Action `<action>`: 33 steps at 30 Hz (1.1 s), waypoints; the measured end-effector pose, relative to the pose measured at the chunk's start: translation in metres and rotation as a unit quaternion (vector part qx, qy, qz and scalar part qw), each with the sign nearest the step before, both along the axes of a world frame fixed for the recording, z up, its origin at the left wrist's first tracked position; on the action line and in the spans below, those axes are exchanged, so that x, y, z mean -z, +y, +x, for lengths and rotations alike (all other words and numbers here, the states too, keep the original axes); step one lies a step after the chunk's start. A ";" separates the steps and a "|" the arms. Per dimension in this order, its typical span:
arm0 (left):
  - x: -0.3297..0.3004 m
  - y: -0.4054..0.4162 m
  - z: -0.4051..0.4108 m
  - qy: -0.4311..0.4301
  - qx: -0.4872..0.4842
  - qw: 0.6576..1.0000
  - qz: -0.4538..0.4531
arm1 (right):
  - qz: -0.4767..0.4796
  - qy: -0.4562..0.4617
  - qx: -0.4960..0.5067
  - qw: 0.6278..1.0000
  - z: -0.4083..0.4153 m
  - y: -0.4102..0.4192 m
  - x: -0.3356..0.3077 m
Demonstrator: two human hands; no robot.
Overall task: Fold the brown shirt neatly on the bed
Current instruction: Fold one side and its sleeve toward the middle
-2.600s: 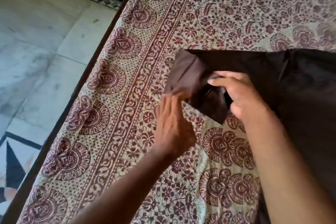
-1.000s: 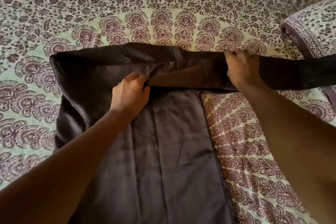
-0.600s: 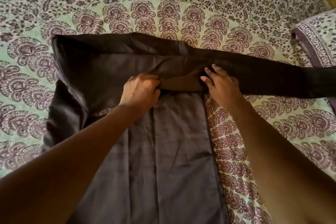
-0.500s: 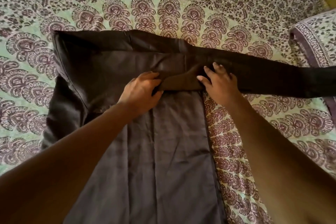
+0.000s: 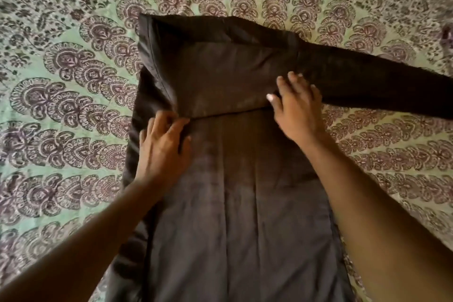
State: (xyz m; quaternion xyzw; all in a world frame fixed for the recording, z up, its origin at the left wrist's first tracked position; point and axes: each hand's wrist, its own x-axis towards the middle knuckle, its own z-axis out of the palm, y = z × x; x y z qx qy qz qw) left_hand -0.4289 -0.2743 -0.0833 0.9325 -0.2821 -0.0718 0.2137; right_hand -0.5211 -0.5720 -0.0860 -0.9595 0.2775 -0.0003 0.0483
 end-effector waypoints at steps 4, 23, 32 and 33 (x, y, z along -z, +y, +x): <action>-0.012 0.065 -0.049 0.029 -0.048 0.998 0.036 | 0.043 0.017 -0.120 0.992 -0.003 0.096 0.007; -0.022 0.238 -0.196 0.065 0.160 0.981 0.090 | 0.246 -0.094 0.077 0.962 -0.121 0.384 -0.015; -0.027 0.255 -0.189 0.149 0.037 0.988 -0.024 | 0.422 0.085 0.195 0.881 -0.140 0.393 -0.025; -0.024 0.258 -0.186 0.114 0.024 0.993 -0.031 | 0.431 0.092 0.207 0.873 -0.144 0.393 -0.024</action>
